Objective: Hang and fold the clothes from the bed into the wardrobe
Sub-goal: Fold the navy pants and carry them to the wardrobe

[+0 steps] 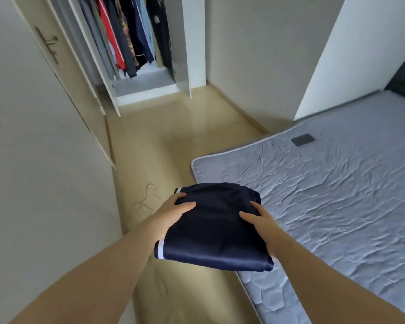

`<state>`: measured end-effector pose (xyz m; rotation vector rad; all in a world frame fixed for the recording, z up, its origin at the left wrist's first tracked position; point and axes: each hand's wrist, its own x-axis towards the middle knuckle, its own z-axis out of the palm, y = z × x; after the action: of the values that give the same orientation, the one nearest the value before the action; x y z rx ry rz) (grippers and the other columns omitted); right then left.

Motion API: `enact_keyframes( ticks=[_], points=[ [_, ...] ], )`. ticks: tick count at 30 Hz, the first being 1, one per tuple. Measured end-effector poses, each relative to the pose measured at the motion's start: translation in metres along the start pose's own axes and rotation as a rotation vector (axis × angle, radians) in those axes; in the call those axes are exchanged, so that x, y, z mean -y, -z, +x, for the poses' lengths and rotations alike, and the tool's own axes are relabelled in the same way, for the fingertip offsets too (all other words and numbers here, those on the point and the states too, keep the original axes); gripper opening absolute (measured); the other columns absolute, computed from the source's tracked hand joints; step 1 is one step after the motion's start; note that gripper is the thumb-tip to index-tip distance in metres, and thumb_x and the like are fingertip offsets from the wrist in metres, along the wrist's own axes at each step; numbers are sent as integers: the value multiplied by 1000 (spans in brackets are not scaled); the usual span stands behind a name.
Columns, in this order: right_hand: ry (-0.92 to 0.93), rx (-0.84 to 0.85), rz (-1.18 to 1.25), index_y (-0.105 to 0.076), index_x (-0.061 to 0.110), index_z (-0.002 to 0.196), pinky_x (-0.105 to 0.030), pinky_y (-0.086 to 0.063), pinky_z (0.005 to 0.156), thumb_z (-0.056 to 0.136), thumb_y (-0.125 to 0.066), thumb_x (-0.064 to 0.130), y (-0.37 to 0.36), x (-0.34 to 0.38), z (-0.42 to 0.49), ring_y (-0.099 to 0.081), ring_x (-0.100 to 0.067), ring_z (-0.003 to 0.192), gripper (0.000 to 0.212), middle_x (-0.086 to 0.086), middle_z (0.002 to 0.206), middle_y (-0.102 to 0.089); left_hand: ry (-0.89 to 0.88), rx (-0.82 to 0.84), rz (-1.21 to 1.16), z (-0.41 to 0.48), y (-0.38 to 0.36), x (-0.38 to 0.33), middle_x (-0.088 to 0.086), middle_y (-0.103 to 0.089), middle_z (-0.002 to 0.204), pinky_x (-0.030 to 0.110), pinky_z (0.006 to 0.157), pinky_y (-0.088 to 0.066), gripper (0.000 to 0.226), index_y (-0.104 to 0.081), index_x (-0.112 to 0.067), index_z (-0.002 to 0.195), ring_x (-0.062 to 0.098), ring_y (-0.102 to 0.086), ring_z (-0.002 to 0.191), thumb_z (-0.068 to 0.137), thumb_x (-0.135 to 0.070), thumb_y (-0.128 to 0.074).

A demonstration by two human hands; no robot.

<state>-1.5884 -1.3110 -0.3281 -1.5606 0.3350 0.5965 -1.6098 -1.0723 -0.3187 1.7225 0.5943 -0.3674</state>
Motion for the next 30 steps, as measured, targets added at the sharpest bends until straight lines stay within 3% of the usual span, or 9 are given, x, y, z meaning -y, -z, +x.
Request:
enact_keyframes(
  ticks=[5,9,13,16,21,26,30],
  points=[
    [85,88,-52,-42,33,135,-28,-44,68,84,-65,26,-74,47,3,-54,-13,92,56,1,121,-49,-42,-154,-45,-16,83,-21,1,-50,127,30,91,-40,46,-48,-28,128,19,-53,106,85,-35,-63],
    [153,143,-67,-42,31,135,-27,-44,65,85,-65,24,-115,90,12,-54,-14,91,55,-1,120,-51,-95,-210,-90,-21,128,-50,-1,-50,120,28,84,-38,47,-46,-27,131,16,-51,98,87,-34,-61],
    [174,204,-74,-42,30,136,-30,-45,70,85,-65,23,-135,130,32,-56,-17,94,56,-2,122,-52,-129,-255,-132,-12,155,-78,1,-51,126,32,90,-43,49,-45,-26,133,20,-54,105,87,-33,-62],
    [203,246,-97,-44,30,134,-30,-46,69,85,-65,24,-146,163,57,-56,-18,95,54,-1,122,-53,-140,-296,-173,4,169,-98,1,-51,121,30,82,-44,50,-44,-25,132,18,-55,99,87,-33,-62],
    [248,308,-96,-48,28,130,-26,-46,62,84,-66,21,-152,221,114,-58,-14,90,49,8,105,-57,-174,-376,-229,52,182,-145,2,-52,117,27,70,-45,46,-46,-23,130,14,-56,91,87,-31,-61],
    [243,379,-131,-47,29,128,-31,-49,73,84,-65,22,-150,271,171,-59,-20,96,48,3,111,-58,-195,-442,-261,96,181,-188,-5,-52,107,23,63,-42,40,-47,-27,126,10,-55,89,89,-38,-58],
    [237,404,-156,-49,30,128,-31,-49,72,83,-66,22,-157,299,212,-59,-20,95,48,3,111,-58,-186,-503,-260,128,183,-211,-1,-52,116,22,65,-42,41,-45,-26,128,10,-54,91,90,-39,-55]
  ],
)
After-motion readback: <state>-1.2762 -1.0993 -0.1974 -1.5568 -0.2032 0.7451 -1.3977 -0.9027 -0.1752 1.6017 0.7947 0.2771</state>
